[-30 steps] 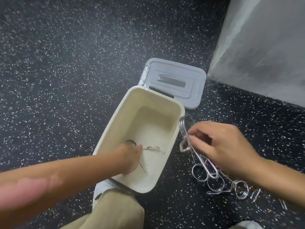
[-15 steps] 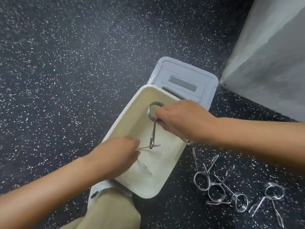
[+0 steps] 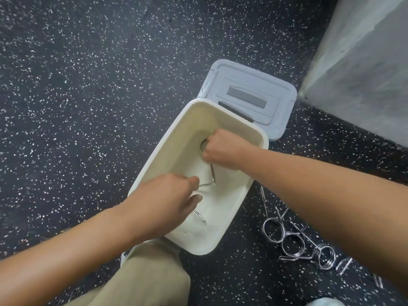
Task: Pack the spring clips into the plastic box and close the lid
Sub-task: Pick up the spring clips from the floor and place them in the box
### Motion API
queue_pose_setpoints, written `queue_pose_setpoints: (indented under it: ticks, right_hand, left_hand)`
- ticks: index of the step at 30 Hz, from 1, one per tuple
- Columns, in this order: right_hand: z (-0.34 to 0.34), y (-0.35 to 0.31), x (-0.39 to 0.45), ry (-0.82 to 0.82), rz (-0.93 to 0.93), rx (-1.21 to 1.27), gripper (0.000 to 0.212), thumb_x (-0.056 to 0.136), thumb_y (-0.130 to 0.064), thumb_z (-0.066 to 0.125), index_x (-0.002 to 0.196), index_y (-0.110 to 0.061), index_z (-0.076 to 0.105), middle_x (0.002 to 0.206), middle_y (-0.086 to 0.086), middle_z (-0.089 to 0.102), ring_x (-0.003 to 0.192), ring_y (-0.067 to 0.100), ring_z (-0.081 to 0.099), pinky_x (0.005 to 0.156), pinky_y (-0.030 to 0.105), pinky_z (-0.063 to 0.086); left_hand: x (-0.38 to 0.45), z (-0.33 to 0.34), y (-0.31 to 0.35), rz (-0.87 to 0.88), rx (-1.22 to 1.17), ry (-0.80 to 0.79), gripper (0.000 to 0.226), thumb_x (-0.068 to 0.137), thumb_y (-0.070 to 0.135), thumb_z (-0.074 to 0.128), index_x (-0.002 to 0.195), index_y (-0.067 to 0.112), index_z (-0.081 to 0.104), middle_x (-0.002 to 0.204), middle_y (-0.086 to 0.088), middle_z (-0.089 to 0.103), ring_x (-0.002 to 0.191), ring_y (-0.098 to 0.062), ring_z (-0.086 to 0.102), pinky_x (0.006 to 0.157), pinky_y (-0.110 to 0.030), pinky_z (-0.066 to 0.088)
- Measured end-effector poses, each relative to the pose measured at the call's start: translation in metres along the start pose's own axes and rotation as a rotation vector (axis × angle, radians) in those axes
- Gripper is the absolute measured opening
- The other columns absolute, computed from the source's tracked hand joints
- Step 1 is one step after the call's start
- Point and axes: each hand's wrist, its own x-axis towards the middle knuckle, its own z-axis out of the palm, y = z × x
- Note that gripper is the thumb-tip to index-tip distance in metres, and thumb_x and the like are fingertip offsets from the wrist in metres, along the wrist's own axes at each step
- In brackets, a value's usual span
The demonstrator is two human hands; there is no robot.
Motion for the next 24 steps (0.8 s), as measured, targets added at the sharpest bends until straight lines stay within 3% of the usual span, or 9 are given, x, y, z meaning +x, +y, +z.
queue_pose_setpoints:
  ticks: [7, 11, 16, 18, 21, 24]
  right_hand:
    - [0.001, -0.003, 0.009, -0.056, 0.032, 0.004, 0.027, 0.076, 0.008, 0.060, 0.074, -0.017, 0.070, 0.077, 0.000, 0.072, 0.075, 0.024, 0.068, 0.072, 0.034, 0.057]
    - [-0.008, -0.002, 0.002, -0.059, 0.174, 0.103, 0.023, 0.083, 0.005, 0.059, 0.090, -0.016, 0.065, 0.087, -0.002, 0.070, 0.085, 0.027, 0.069, 0.074, 0.034, 0.055]
    - [-0.033, 0.006, -0.030, 0.090, 0.336, 0.338, 0.016, 0.090, -0.007, 0.053, 0.096, -0.017, 0.064, 0.060, -0.005, 0.034, 0.065, 0.028, 0.049, 0.051, 0.029, 0.034]
    - [-0.040, 0.003, -0.053, 0.189, 0.391, 0.469, 0.013, 0.095, -0.015, 0.046, 0.087, -0.020, 0.056, 0.063, -0.004, 0.039, 0.067, 0.029, 0.051, 0.046, 0.030, 0.027]
    - [-0.041, -0.004, -0.101, 0.293, 0.411, 0.555, 0.019, 0.099, -0.023, 0.042, 0.091, -0.017, 0.059, 0.077, 0.000, 0.059, 0.075, 0.030, 0.060, 0.053, 0.035, 0.045]
    - [-0.039, -0.012, -0.156, 0.295, 0.438, 0.588, 0.026, 0.101, -0.029, 0.039, 0.096, -0.018, 0.062, 0.082, 0.001, 0.064, 0.078, 0.026, 0.061, 0.061, 0.041, 0.052]
  left_hand:
    - [0.003, 0.009, 0.007, 0.026, 0.025, -0.023, 0.035, 0.101, 0.051, 0.036, 0.114, 0.025, 0.056, 0.100, 0.005, 0.067, 0.090, -0.029, 0.064, 0.078, -0.042, 0.054]
    - [0.003, 0.010, 0.007, 0.035, 0.052, -0.019, 0.036, 0.101, 0.052, 0.035, 0.114, 0.025, 0.055, 0.101, 0.005, 0.067, 0.088, -0.030, 0.065, 0.077, -0.042, 0.054]
    - [0.006, 0.007, 0.011, 0.038, 0.062, -0.011, 0.036, 0.100, 0.053, 0.034, 0.113, 0.027, 0.055, 0.100, 0.006, 0.068, 0.088, -0.028, 0.065, 0.076, -0.041, 0.054]
    - [0.010, 0.005, 0.016, 0.061, 0.070, -0.001, 0.035, 0.100, 0.053, 0.034, 0.111, 0.028, 0.055, 0.098, 0.006, 0.067, 0.087, -0.028, 0.065, 0.075, -0.041, 0.054]
    - [0.015, 0.001, 0.031, 0.083, 0.064, 0.005, 0.032, 0.100, 0.055, 0.034, 0.101, 0.029, 0.053, 0.088, 0.006, 0.065, 0.077, -0.024, 0.063, 0.068, -0.040, 0.053]
    - [0.021, -0.007, 0.051, 0.128, 0.055, 0.013, 0.031, 0.100, 0.056, 0.035, 0.095, 0.028, 0.050, 0.076, 0.006, 0.063, 0.067, -0.020, 0.059, 0.063, -0.040, 0.053]
